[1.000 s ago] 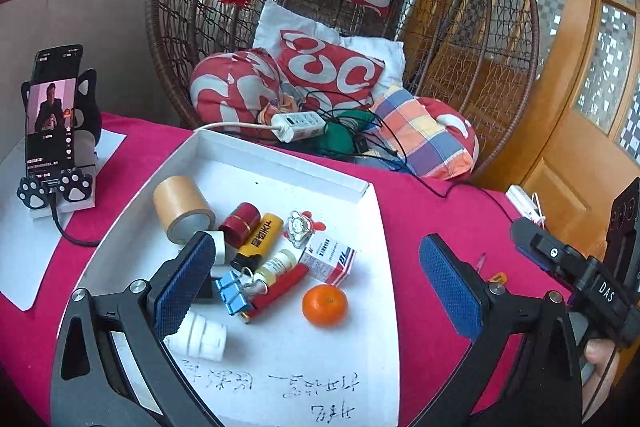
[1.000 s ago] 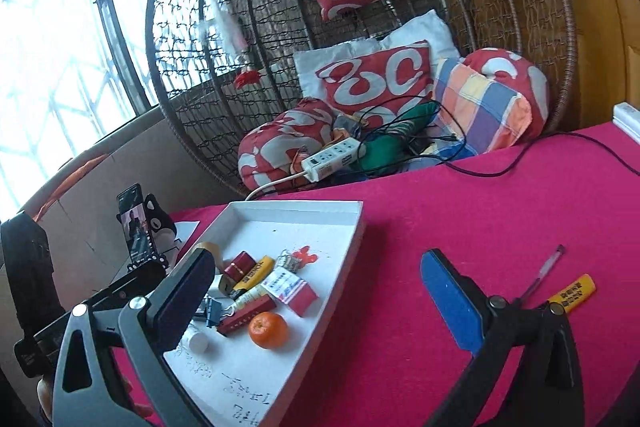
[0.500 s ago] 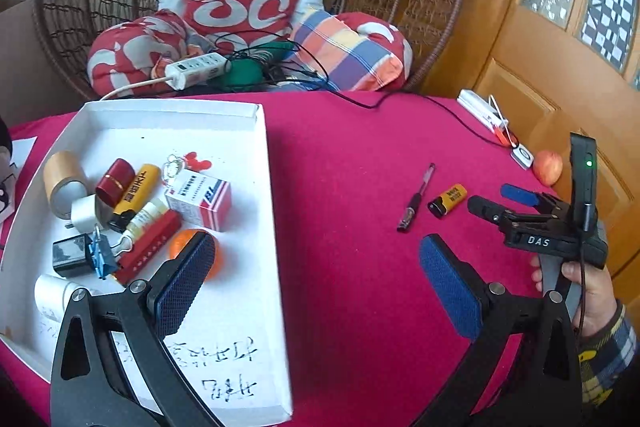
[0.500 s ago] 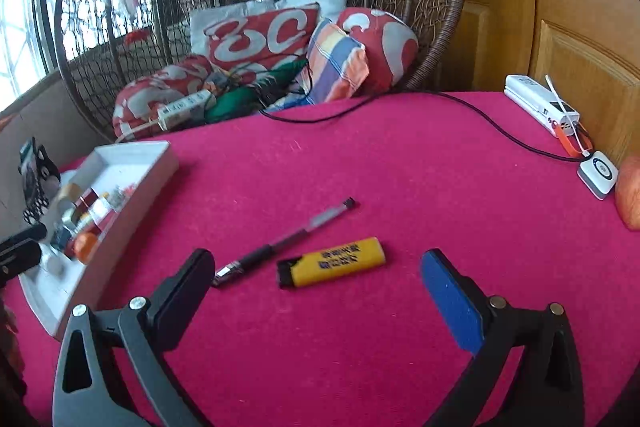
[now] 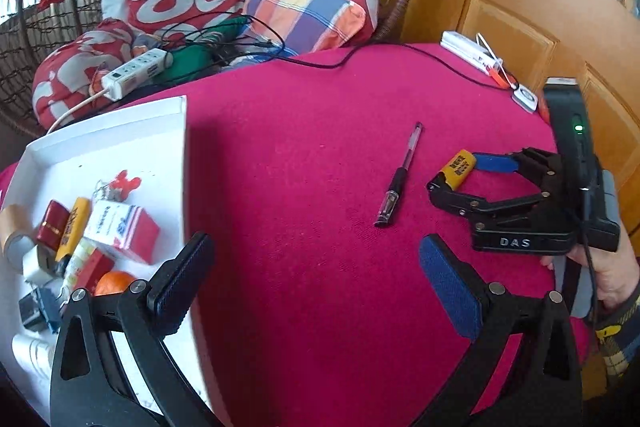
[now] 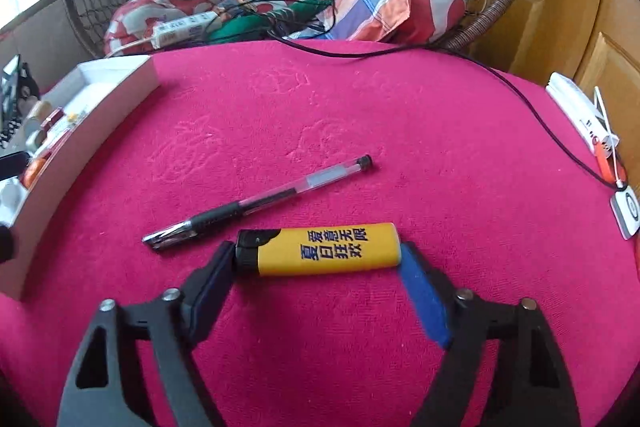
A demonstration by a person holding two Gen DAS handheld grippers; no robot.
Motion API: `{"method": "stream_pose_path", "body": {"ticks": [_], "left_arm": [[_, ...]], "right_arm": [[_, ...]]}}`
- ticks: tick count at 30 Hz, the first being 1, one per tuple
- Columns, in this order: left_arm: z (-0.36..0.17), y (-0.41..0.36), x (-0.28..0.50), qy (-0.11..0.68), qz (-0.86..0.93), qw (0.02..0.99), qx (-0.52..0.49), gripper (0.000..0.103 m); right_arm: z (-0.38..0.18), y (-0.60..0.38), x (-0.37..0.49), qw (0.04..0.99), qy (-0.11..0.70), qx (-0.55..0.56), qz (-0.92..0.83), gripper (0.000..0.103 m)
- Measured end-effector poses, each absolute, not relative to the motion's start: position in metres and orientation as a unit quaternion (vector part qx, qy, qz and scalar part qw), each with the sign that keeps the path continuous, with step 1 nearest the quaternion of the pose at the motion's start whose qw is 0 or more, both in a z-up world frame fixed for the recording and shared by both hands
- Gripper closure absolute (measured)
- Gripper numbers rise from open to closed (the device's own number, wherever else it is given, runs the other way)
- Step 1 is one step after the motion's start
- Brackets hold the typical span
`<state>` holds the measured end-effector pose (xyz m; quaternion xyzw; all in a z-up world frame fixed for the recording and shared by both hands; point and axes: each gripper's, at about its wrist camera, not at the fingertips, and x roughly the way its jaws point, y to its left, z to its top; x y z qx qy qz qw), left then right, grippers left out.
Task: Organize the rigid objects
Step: 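Grasp the second yellow lighter with the right gripper while the left gripper approaches the pen, then grasp the black gel pen with the left gripper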
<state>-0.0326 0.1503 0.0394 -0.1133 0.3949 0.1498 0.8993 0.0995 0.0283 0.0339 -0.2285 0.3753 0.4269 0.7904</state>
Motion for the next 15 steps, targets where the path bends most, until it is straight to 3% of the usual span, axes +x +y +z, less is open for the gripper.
{"method": "stream_pose_path", "body": {"ticks": [6, 7, 9, 15], "left_arm": [[0.016, 0.137, 0.035, 0.426, 0.098, 0.897, -0.072, 0.002], [0.013, 0.137, 0.044, 0.431, 0.093, 0.894, -0.072, 0.006], [0.007, 0.135, 0.063, 0.446, 0.088, 0.888, -0.07, 0.024], [0.005, 0.127, 0.088, 0.452, 0.089, 0.887, -0.045, 0.04]], "right_arm": [[0.037, -0.017, 0.114, 0.799, 0.391, -0.172, 0.424, 0.022], [0.037, -0.021, 0.119, 0.799, 0.396, -0.155, 0.425, 0.022], [0.038, -0.024, 0.121, 0.798, 0.398, -0.145, 0.427, 0.022], [0.037, -0.017, 0.119, 0.801, 0.394, -0.164, 0.42, 0.022]]}}
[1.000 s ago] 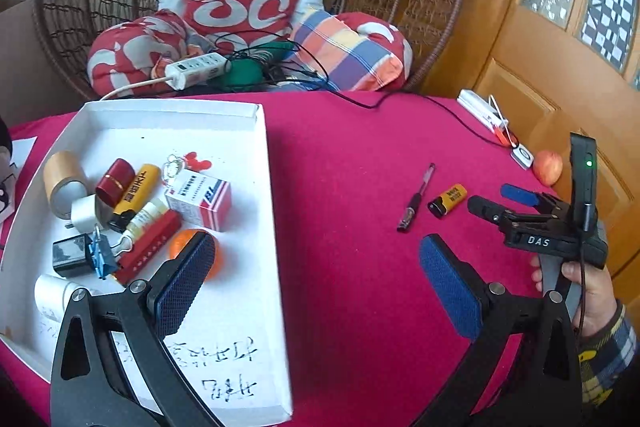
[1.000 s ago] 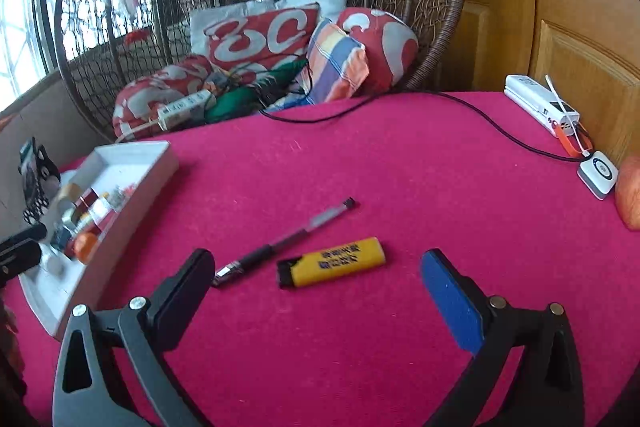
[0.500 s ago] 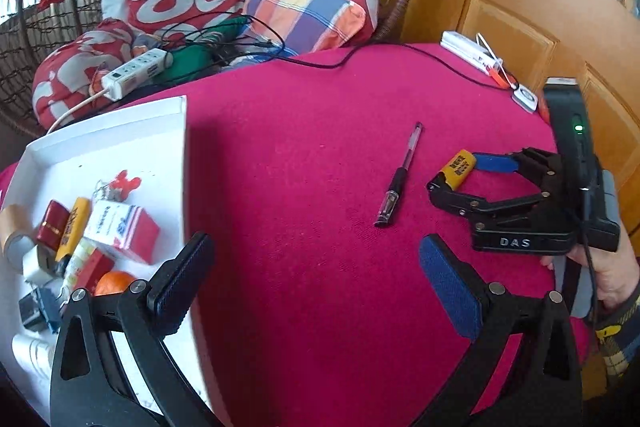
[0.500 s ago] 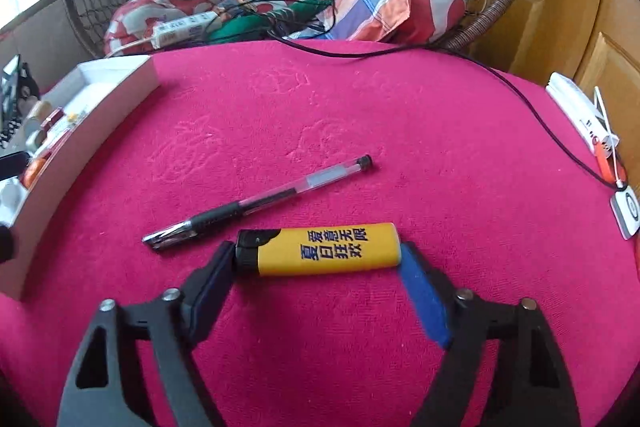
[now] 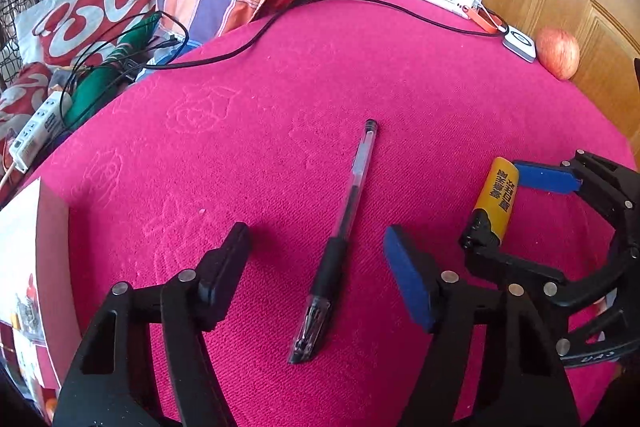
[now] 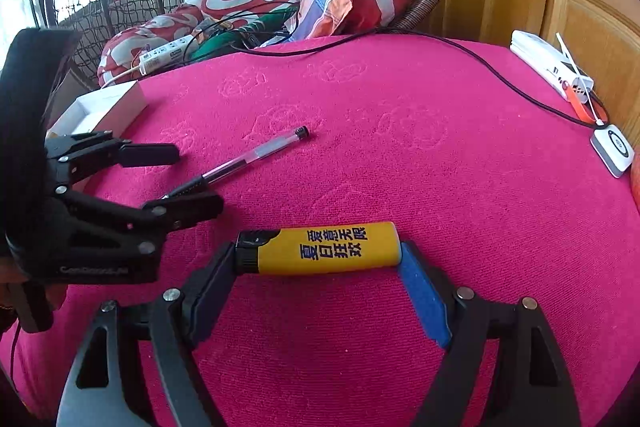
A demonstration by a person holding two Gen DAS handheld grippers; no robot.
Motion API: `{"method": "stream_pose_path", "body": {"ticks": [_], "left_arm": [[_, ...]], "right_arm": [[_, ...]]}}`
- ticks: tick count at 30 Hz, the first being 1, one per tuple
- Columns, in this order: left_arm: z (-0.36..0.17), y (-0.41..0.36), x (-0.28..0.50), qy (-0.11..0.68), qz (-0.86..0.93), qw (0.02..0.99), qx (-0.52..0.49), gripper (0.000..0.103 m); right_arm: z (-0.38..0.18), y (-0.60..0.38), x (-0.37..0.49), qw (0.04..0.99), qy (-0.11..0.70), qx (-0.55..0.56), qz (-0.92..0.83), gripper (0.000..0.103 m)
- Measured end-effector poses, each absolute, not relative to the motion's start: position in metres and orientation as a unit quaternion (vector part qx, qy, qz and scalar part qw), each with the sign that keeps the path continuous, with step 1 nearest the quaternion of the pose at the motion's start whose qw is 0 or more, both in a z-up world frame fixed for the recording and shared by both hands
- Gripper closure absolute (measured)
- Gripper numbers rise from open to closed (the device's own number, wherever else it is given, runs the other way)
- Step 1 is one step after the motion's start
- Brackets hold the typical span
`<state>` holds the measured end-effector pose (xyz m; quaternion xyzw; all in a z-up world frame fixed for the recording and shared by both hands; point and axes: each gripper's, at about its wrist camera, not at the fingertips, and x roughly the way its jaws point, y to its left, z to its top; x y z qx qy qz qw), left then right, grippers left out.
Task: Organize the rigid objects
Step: 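Grasp the black gel pen with the left gripper, then carry the black pen and yellow lighter over the white tray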
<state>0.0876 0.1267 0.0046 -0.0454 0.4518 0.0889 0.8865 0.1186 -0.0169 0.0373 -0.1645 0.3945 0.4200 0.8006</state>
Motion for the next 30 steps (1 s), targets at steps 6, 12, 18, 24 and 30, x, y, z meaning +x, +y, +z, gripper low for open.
{"method": "stream_pose_path", "body": {"ticks": [6, 12, 18, 24, 30], "left_arm": [[0.007, 0.111, 0.081, 0.438, 0.102, 0.893, -0.018, 0.093], [0.011, 0.102, 0.068, 0.427, 0.114, 0.897, -0.02, 0.093], [0.031, 0.094, 0.044, 0.396, 0.115, 0.91, -0.041, 0.093], [0.066, 0.093, 0.003, 0.339, 0.107, 0.932, -0.071, 0.094], [0.097, 0.089, -0.033, 0.292, 0.117, 0.947, -0.07, 0.094]], "right_arm": [[0.036, -0.02, 0.122, 0.798, 0.399, -0.149, 0.427, 0.022], [0.037, -0.02, 0.12, 0.798, 0.399, -0.145, 0.428, 0.022], [0.039, -0.023, 0.121, 0.808, 0.394, -0.14, 0.415, 0.022], [0.05, -0.034, 0.11, 0.829, 0.364, -0.123, 0.407, 0.022], [0.082, -0.045, 0.09, 0.843, 0.32, -0.081, 0.424, 0.022]]}}
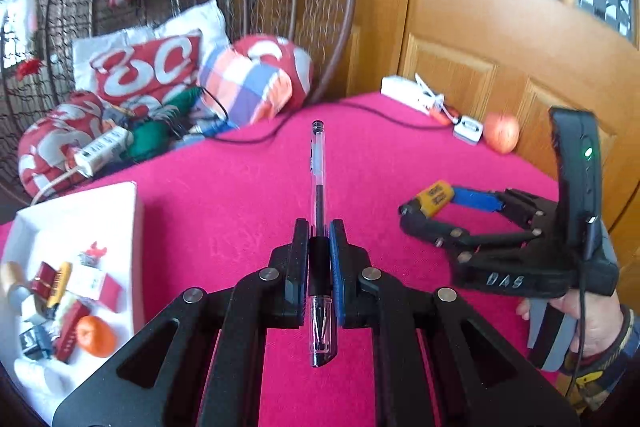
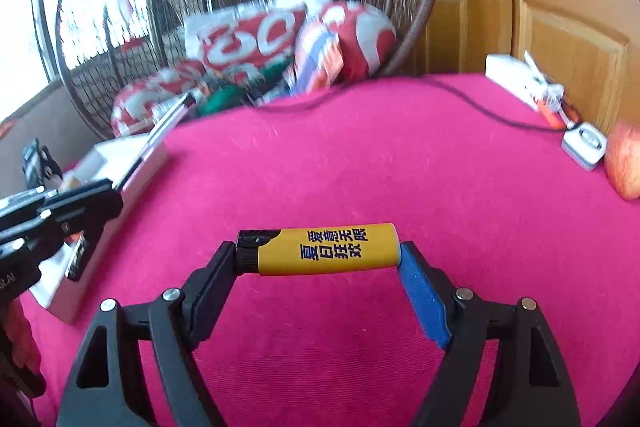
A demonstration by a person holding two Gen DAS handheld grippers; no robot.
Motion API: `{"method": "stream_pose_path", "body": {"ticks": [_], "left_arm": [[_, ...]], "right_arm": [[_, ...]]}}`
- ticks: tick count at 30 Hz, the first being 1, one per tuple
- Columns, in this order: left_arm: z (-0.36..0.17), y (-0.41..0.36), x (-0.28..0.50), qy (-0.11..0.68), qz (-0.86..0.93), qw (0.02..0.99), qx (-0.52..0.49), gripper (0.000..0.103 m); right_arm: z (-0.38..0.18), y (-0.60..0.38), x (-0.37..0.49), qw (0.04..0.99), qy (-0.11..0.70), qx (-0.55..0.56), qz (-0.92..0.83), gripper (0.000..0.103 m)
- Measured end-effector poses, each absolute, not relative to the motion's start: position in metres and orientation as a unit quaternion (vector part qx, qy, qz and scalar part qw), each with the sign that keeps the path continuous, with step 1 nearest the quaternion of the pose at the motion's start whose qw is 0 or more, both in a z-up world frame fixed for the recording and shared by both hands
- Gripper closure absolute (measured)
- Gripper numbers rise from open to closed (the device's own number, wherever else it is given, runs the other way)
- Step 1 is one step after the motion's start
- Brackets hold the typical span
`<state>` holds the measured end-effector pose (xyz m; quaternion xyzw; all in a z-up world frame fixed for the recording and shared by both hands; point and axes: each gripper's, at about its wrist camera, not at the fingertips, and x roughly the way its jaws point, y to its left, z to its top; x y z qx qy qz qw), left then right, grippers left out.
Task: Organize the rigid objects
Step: 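Carry the black pen and yellow lighter over the white tray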
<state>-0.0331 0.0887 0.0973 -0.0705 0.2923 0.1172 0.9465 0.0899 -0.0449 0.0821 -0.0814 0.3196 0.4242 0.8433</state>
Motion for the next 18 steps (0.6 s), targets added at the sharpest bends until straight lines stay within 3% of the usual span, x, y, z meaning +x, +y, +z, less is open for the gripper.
{"method": "stream_pose_path", "body": {"ticks": [7, 18], "left_arm": [[0.113, 0.094, -0.06, 0.265, 0.134, 0.951, -0.082, 0.094], [0.124, 0.103, -0.091, 0.244, 0.154, 0.952, -0.099, 0.094]], "right_arm": [[0.124, -0.05, 0.067, 0.859, 0.261, -0.066, 0.435, 0.022], [0.14, -0.042, 0.041, 0.856, 0.245, -0.076, 0.45, 0.022]]}}
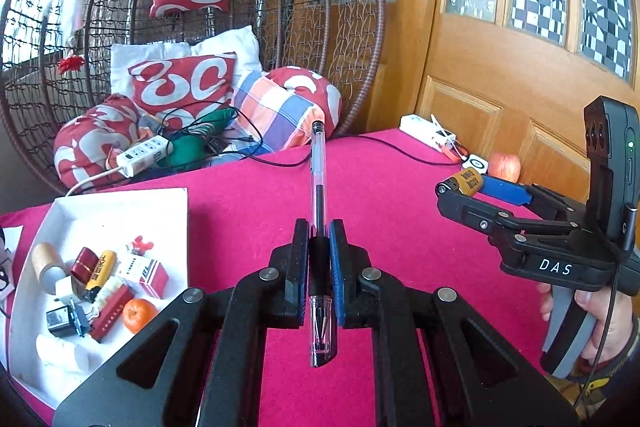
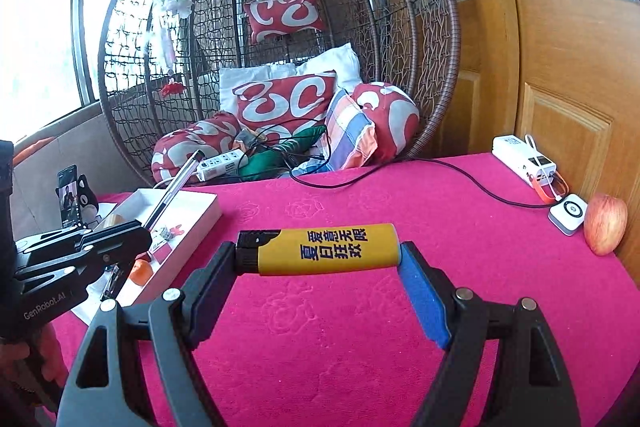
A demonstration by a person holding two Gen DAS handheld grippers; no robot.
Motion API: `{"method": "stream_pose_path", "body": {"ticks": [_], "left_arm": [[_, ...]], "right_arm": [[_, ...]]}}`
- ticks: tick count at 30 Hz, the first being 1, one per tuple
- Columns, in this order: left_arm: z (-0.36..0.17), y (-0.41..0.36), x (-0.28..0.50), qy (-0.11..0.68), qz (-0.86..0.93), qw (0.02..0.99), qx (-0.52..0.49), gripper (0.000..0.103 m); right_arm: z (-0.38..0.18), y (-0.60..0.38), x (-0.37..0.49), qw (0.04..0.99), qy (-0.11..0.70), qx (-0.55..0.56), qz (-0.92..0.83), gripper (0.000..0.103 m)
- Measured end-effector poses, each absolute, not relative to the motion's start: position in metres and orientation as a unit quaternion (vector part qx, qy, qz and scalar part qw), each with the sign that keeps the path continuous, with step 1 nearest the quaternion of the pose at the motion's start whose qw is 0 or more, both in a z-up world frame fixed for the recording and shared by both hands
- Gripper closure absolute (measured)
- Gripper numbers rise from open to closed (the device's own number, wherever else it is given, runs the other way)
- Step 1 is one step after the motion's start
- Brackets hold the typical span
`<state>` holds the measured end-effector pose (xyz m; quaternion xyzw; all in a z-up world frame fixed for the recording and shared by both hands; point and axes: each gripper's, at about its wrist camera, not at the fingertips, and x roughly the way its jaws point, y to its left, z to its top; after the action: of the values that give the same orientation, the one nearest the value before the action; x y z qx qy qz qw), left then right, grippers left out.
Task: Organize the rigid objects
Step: 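Carry the black pen and yellow lighter over the white tray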
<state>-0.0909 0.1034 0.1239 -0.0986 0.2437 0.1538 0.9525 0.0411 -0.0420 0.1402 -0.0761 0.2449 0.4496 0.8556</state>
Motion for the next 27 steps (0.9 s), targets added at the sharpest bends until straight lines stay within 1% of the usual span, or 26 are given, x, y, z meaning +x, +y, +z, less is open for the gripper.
{"method": "stream_pose_path", "body": {"ticks": [27], "left_arm": [[0.13, 0.168, -0.159, 0.208, 0.223, 0.94, -0.152, 0.094]], "right_arm": [[0.159, 0.004, 0.0, 0.836, 0.22, -0.12, 0.488, 0.022]]}}
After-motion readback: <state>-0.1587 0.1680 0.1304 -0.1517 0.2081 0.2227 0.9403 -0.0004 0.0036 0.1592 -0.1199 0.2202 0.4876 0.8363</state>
